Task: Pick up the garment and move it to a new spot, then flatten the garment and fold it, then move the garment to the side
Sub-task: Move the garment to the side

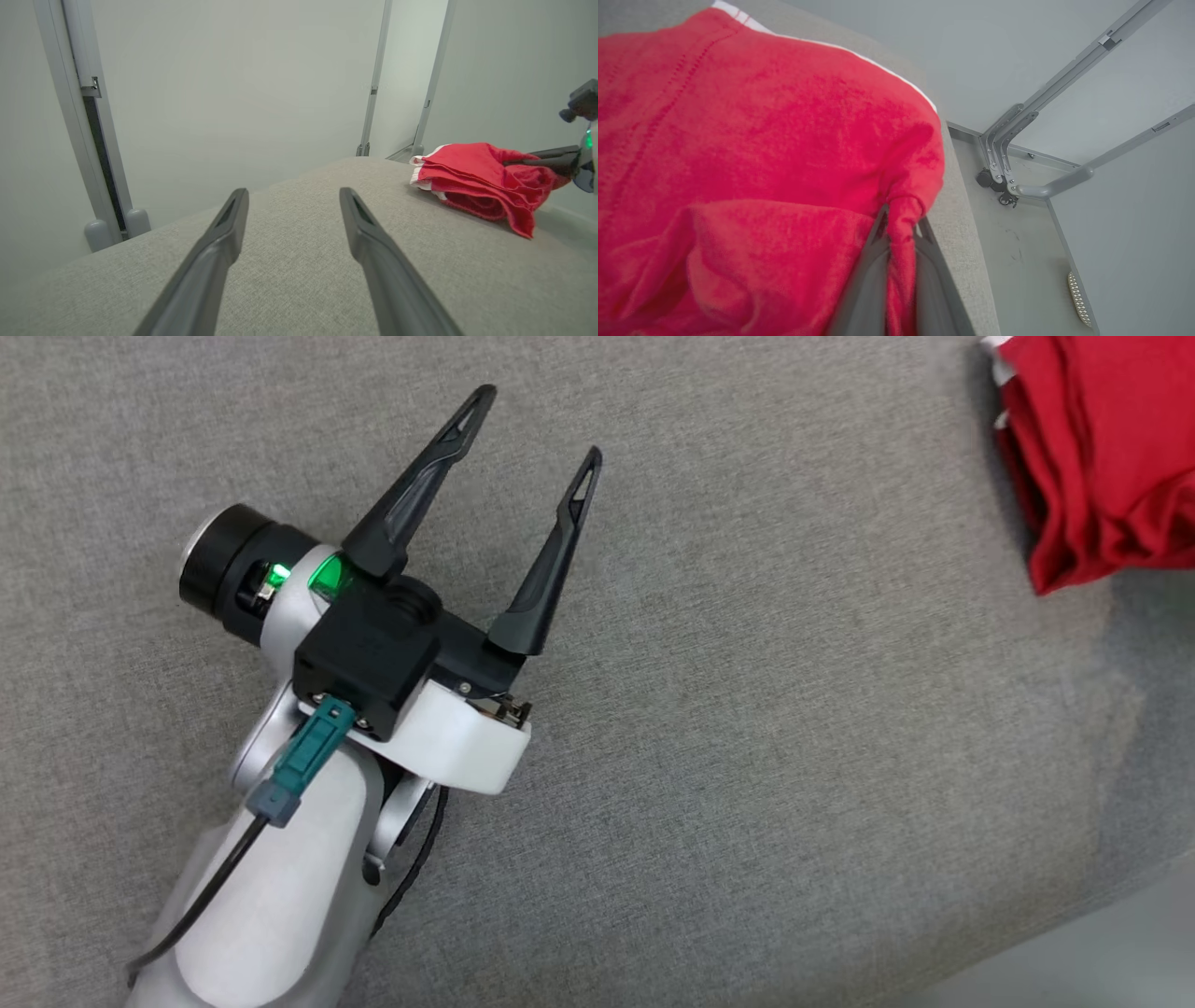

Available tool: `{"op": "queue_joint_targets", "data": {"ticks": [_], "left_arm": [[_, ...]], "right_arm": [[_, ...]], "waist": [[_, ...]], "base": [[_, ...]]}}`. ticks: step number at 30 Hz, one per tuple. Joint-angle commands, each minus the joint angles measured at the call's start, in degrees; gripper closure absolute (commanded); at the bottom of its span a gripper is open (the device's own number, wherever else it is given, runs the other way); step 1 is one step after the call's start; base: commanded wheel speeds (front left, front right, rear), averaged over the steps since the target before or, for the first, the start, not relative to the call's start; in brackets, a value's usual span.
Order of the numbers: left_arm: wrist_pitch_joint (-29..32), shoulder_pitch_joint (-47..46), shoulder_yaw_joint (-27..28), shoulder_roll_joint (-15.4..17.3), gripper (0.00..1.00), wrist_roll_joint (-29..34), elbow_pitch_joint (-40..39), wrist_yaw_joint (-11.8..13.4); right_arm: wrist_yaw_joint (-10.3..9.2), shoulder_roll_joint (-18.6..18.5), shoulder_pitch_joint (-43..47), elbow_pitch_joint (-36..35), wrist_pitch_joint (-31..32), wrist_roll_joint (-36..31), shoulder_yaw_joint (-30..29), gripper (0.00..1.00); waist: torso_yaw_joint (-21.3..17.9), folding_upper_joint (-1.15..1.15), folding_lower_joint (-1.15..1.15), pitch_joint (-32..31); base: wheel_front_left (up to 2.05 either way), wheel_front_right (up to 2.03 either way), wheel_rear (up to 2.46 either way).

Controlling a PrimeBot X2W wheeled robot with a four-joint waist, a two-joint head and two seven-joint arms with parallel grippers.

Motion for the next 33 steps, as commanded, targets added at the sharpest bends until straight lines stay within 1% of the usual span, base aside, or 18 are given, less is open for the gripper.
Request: {"op": "queue_joint_targets", "data": {"ticks": [1,3,4,6,7,8,9,11,14,18,19,22,26,30,33], "left_arm": [[0.1,-1.8,-0.5,0.1,0.0,0.5,-0.2,-0.3],[0.0,-2.8,-1.0,-0.2,0.0,0.7,0.0,-0.5],[0.0,-3.2,-1.3,-0.3,0.0,0.9,0.0,-0.4],[-0.1,-3.7,-1.7,-0.5,0.0,0.9,0.2,-0.5],[-0.2,-3.9,-1.9,-0.6,0.0,0.9,0.4,-0.5],[-0.1,-4.0,-2.0,-0.6,0.0,0.8,0.5,-0.5],[-0.1,-4.0,-2.0,-0.6,0.0,0.8,0.5,-0.5],[-0.3,-4.0,-2.2,-0.6,0.0,0.6,0.9,-0.5],[-1.0,-3.1,-2.1,-0.4,0.0,0.1,1.7,-0.3],[-2.1,-0.8,-1.4,0.1,0.0,-1.1,3.4,0.3],[-2.3,-0.1,-1.3,0.1,0.0,-1.4,3.7,0.6],[-2.9,2.4,-0.3,0.7,0.0,-2.4,4.8,1.5],[-3.8,5.9,0.5,0.7,0.0,-3.6,6.2,2.6],[-4.8,9.3,1.9,0.6,0.0,-5.3,7.3,4.1],[-5.4,11.5,3.0,0.6,0.0,-6.4,7.8,5.1]], "right_arm": [[-0.13,-0.5,-2.1,0.6,-0.5,0.4,-0.8,1.0],[-0.13,-1.1,-3.4,1.9,-0.8,0.7,-2.1,1.0],[-0.13,-0.8,-4.0,2.4,-0.9,1.2,-2.6,1.0],[-0.13,-0.1,-4.9,5.1,-0.9,1.8,-3.9,0.52],[-0.13,0.4,-5.4,6.0,-0.9,1.7,-4.3,0.16],[-0.13,0.9,-5.9,6.7,-0.9,2.1,-4.9,0.0],[-0.13,0.9,-5.9,6.7,-0.9,2.1,-4.9,0.0],[-0.13,1.2,-5.7,9.1,-0.9,2.4,-6.1,0.0],[-0.13,2.2,-3.8,9.4,-0.9,2.7,-8.8,0.0],[-0.13,3.4,1.6,5.4,-0.9,2.5,-15.7,0.0],[-0.13,3.7,3.0,3.3,-0.9,1.8,-17.7,0.0],[-0.13,6.3,9.3,-2.6,-0.8,-0.1,-23.9,0.0],[-0.13,11.5,17.3,-11.7,-0.8,-3.7,-30.8,0.0],[-0.13,17.0,23.8,-20.6,-0.8,-7.4,-33.9,0.0],[-0.13,20.8,27.8,-26.0,-0.8,-9.7,-34.4,0.0]], "waist": [[1.1,0.0,0.0,3.5],[1.4,0.0,0.0,4.5],[1.5,0.0,0.0,4.8],[1.6,0.0,0.0,5.2],[1.6,0.0,0.0,5.3],[1.6,0.0,0.0,5.3],[1.6,0.0,0.0,5.3],[1.6,0.0,0.0,5.1],[1.4,0.0,0.0,3.7],[0.8,0.0,0.0,0.2],[0.7,0.0,0.0,-0.7],[0.2,0.0,0.0,-3.7],[0.0,0.0,0.0,-7.7],[0.4,0.0,0.0,-11.1],[1.2,0.0,0.0,-13.4]], "base": [[0.0,0.0,0.0],[0.0,0.0,0.0],[0.0,0.0,0.0],[0.0,0.0,0.0],[0.0,0.0,0.0],[0.0,0.0,0.0],[0.0,0.0,0.0],[0.0,0.0,0.0],[0.0,0.0,0.0],[0.0,0.0,0.0],[0.0,0.0,0.0],[0.0,0.0,0.0],[0.0,0.0,0.0],[0.0,0.0,0.0],[0.0,0.0,0.0]]}}
